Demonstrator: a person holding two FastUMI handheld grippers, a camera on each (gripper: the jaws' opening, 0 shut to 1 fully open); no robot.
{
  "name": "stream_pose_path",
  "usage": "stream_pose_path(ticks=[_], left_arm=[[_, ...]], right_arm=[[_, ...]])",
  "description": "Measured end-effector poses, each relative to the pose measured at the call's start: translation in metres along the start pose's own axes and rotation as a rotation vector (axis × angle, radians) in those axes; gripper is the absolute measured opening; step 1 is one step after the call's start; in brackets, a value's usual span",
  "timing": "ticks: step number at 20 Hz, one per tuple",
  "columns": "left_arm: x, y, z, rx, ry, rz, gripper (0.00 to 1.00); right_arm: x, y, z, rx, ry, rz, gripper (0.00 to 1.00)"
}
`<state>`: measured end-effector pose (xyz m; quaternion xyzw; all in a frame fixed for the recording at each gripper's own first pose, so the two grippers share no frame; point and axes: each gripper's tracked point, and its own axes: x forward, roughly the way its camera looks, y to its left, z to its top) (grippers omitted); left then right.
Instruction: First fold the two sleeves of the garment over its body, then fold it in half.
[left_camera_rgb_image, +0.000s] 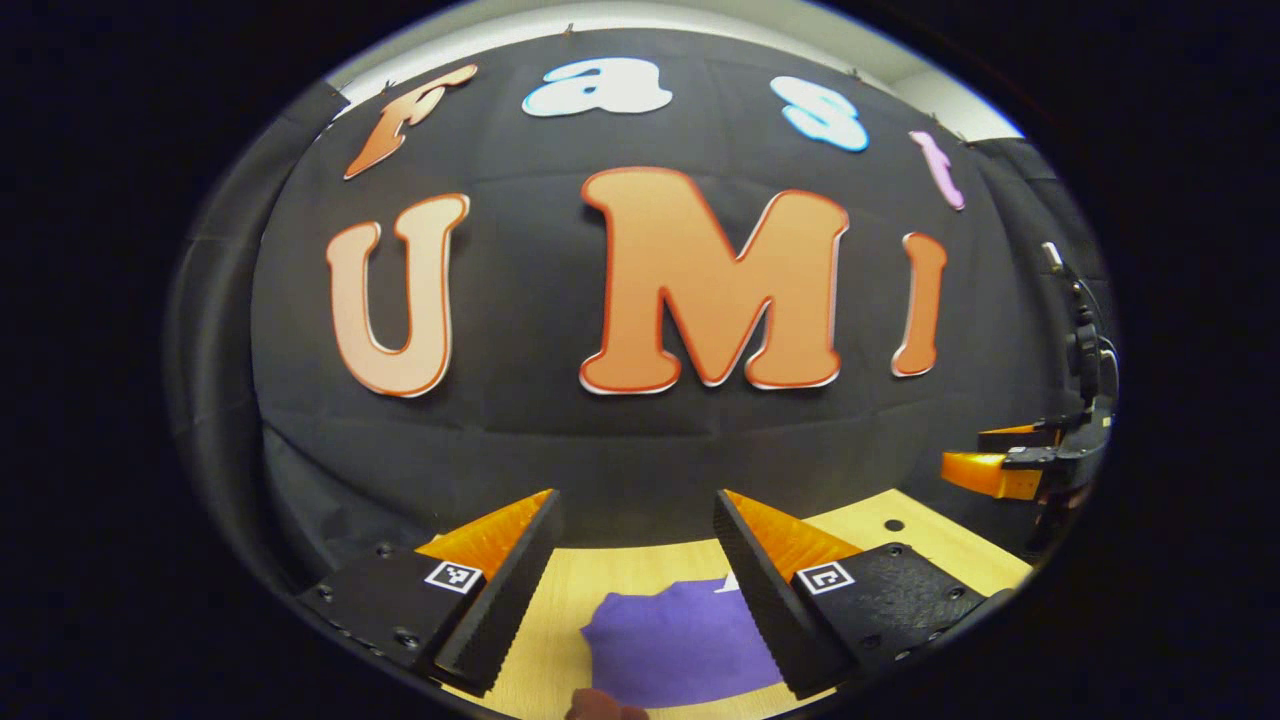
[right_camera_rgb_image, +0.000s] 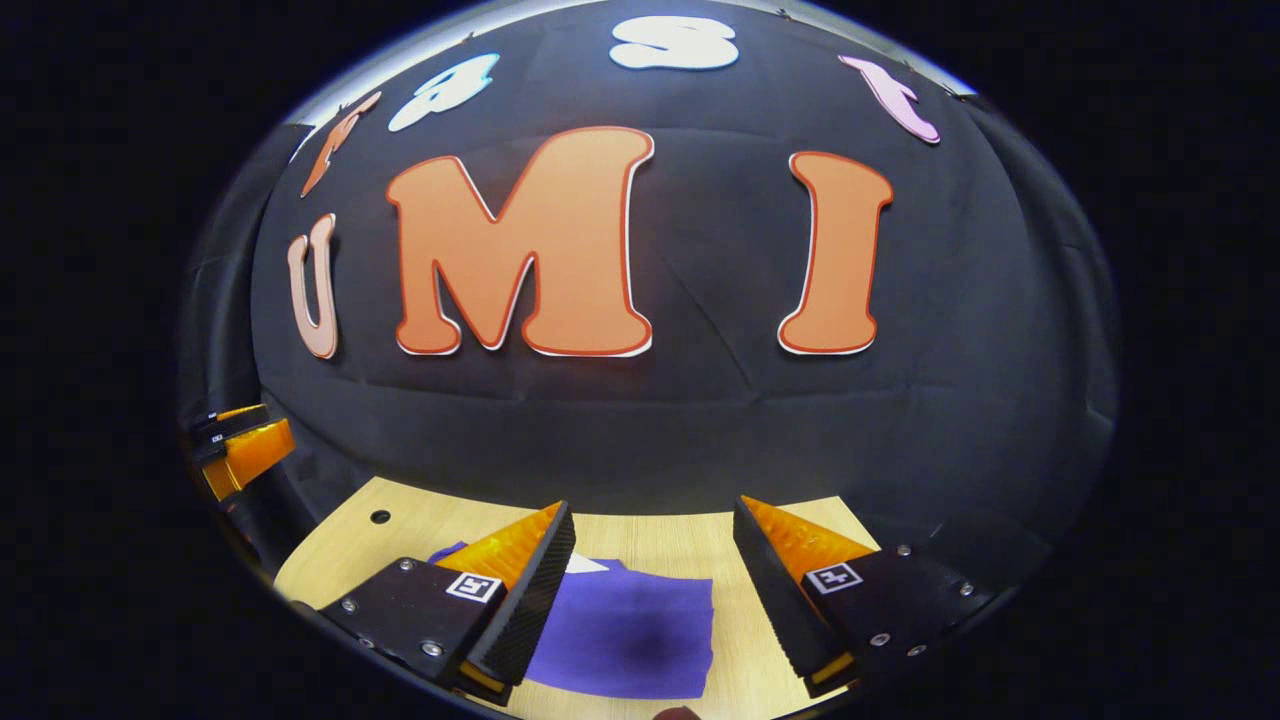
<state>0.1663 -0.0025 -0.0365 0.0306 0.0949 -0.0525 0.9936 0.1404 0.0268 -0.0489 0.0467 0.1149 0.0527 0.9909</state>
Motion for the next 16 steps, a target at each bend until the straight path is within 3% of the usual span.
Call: stream_pose_path(ticks=[7, 12, 16], left_arm=[[-0.060, -0.018, 0.000, -0.019, -0.020, -0.030, 0.98], [-0.099, -0.010, 0.004, 0.028, -0.081, 0.011, 0.98], [-0.110, -0.014, -0.014, 0.085, -0.063, 0.015, 0.98]], right_arm=[[-0.050, 0.030, 0.014, -0.023, -0.125, 0.018, 0.94], [-0.073, 0.044, 0.014, -0.066, -0.171, 0.033, 0.94], [-0.080, 0.048, 0.009, -0.070, -0.176, 0.049, 0.94]])
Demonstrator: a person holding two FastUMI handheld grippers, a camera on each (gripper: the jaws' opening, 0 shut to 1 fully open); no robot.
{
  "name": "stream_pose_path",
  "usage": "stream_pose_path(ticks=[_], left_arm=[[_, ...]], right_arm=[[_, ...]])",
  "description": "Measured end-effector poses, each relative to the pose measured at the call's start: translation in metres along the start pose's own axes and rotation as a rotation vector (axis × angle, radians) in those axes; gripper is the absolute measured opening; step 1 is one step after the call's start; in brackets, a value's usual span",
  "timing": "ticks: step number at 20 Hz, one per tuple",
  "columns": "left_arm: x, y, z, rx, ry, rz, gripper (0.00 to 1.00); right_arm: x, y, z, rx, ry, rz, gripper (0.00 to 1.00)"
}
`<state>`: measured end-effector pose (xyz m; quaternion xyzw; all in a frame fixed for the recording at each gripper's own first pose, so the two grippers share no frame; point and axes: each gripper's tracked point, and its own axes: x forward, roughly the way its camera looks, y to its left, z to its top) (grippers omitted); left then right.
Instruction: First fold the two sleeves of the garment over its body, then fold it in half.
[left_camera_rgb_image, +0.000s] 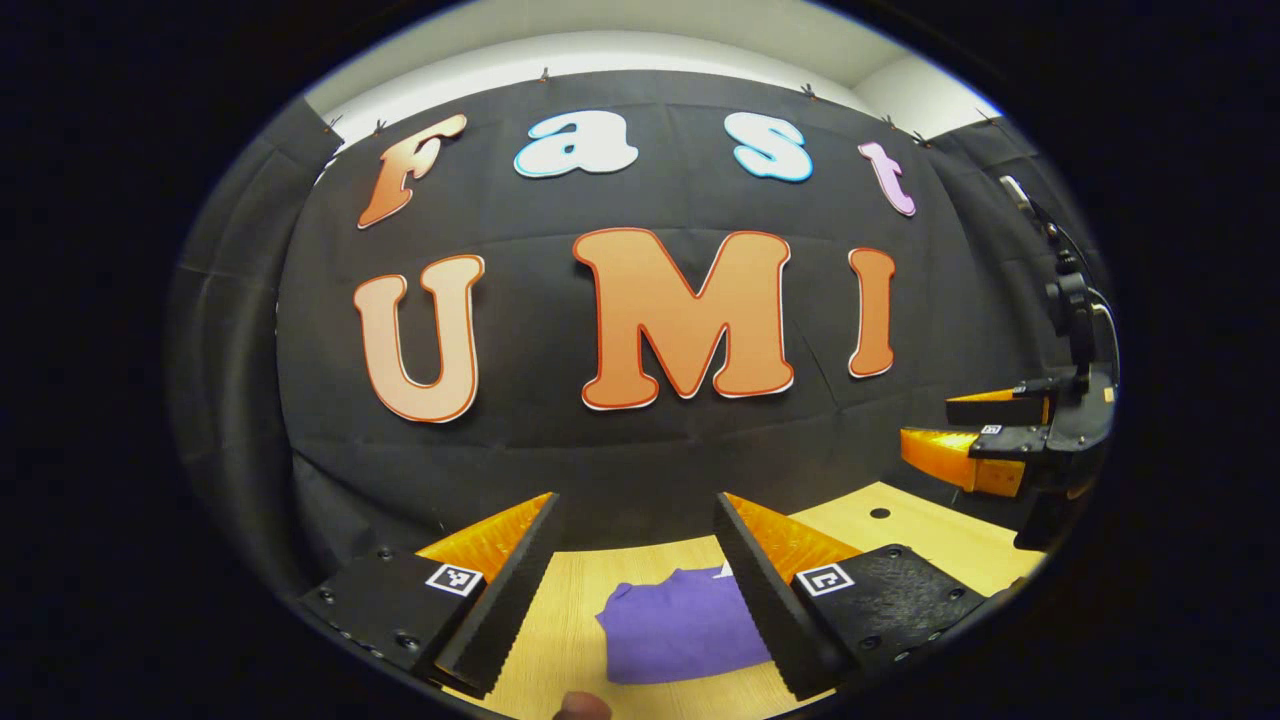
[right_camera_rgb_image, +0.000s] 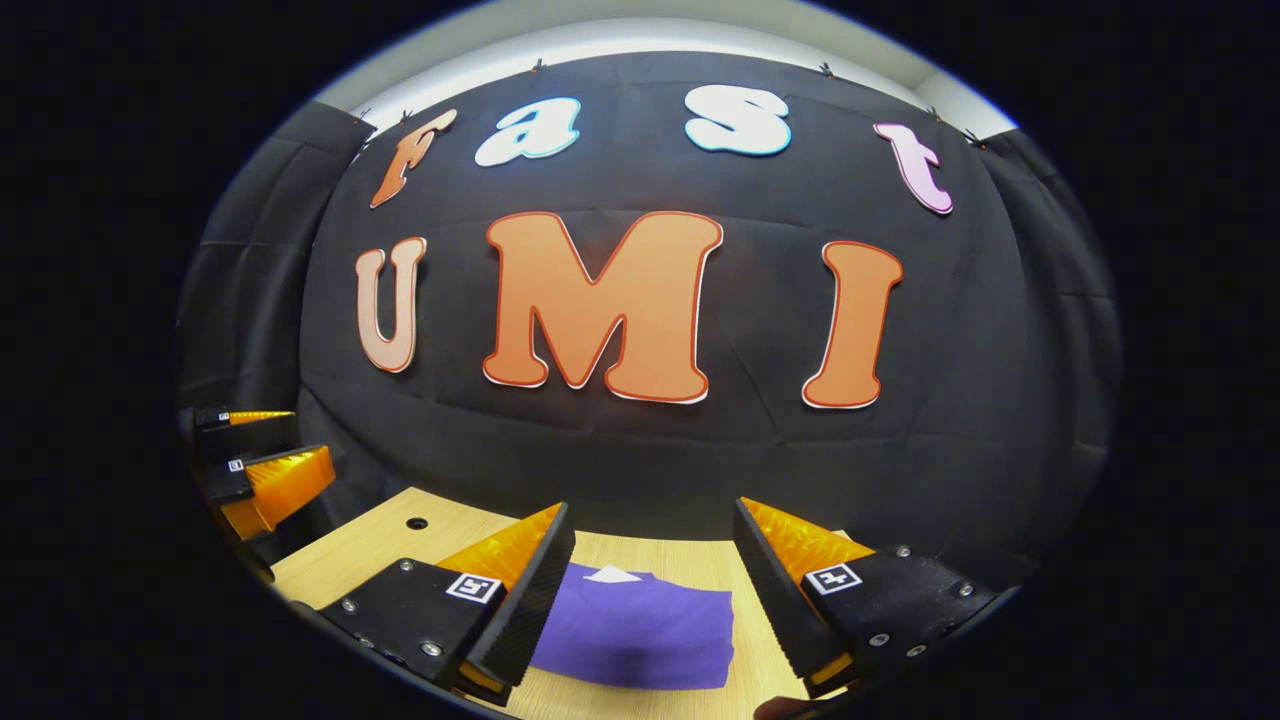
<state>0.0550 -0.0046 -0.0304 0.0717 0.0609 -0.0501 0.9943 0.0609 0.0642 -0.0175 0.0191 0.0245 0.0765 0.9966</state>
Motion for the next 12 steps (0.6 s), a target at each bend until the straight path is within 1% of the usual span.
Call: stream_pose_path(ticks=[2, 3, 5, 8, 10, 12], left_arm=[[-0.003, -0.004, -0.012, 0.021, 0.023, 0.007, 0.97], [-0.005, -0.009, -0.012, 0.010, 0.022, -0.007, 0.98], [-0.006, -0.013, -0.007, -0.014, -0.014, -0.010, 0.98], [-0.007, -0.014, 0.003, 0.025, -0.079, 0.021, 0.96], [-0.005, -0.021, 0.004, 0.028, -0.090, 0.024, 0.96], [-0.003, -0.027, 0.004, 0.015, -0.089, 0.031, 0.96]], right_arm=[[0.000, 0.000, -0.003, 0.005, 0.004, 0.001, 0.94], [0.000, -0.002, -0.003, 0.010, 0.004, -0.002, 0.94], [0.000, -0.006, 0.000, 0.019, -0.010, 0.001, 0.94], [0.002, -0.013, -0.001, 0.012, -0.017, -0.002, 0.95], [0.003, -0.012, -0.003, 0.007, -0.018, 0.005, 0.94], [0.002, -0.010, -0.003, 0.005, -0.025, 0.030, 0.94]])
